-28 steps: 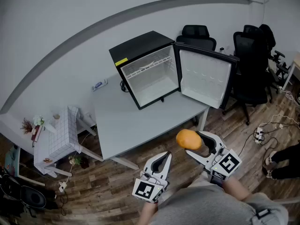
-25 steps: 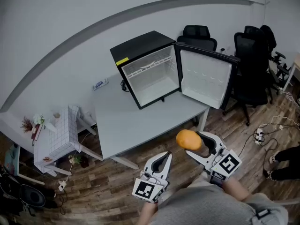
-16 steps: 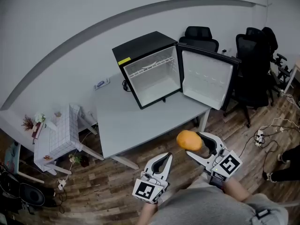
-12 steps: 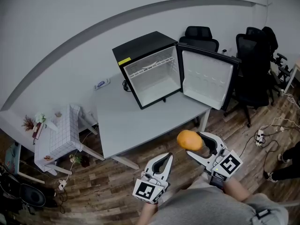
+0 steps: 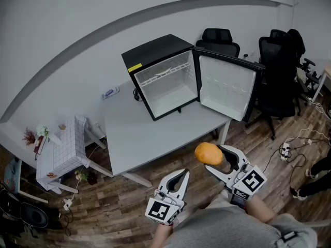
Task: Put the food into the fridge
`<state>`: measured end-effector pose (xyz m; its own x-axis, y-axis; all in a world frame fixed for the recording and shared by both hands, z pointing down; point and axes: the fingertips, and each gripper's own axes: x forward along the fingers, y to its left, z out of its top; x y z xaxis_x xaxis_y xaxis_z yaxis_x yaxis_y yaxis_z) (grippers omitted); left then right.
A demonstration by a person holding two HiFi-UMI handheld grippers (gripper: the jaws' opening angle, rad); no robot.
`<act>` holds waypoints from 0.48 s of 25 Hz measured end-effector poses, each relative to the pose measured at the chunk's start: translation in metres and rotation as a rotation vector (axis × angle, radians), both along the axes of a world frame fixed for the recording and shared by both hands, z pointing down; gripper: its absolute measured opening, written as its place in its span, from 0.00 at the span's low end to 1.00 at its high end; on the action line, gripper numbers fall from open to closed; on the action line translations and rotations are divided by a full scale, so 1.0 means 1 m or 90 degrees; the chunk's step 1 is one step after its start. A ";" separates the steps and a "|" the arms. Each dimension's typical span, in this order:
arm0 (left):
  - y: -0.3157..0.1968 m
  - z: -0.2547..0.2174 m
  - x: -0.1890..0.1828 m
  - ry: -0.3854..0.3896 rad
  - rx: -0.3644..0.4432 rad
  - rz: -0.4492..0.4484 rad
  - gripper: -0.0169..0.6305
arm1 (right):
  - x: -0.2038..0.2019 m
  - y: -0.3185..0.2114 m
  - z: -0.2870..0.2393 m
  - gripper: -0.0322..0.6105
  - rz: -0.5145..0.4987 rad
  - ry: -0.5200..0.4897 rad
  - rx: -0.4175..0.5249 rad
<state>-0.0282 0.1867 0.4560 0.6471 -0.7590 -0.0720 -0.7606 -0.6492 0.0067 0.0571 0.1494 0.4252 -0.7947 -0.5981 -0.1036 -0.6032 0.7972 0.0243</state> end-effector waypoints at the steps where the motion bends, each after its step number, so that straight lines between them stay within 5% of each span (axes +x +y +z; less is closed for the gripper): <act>1: 0.000 0.001 0.000 0.000 0.000 0.001 0.04 | 0.001 -0.001 0.000 0.53 0.002 0.000 0.000; 12: -0.007 0.002 0.005 -0.001 -0.001 0.009 0.04 | 0.002 -0.005 0.002 0.53 0.006 -0.004 -0.006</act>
<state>-0.0232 0.1798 0.4578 0.6579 -0.7499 -0.0692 -0.7514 -0.6598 0.0062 0.0591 0.1441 0.4275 -0.7888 -0.6060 -0.1024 -0.6102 0.7921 0.0128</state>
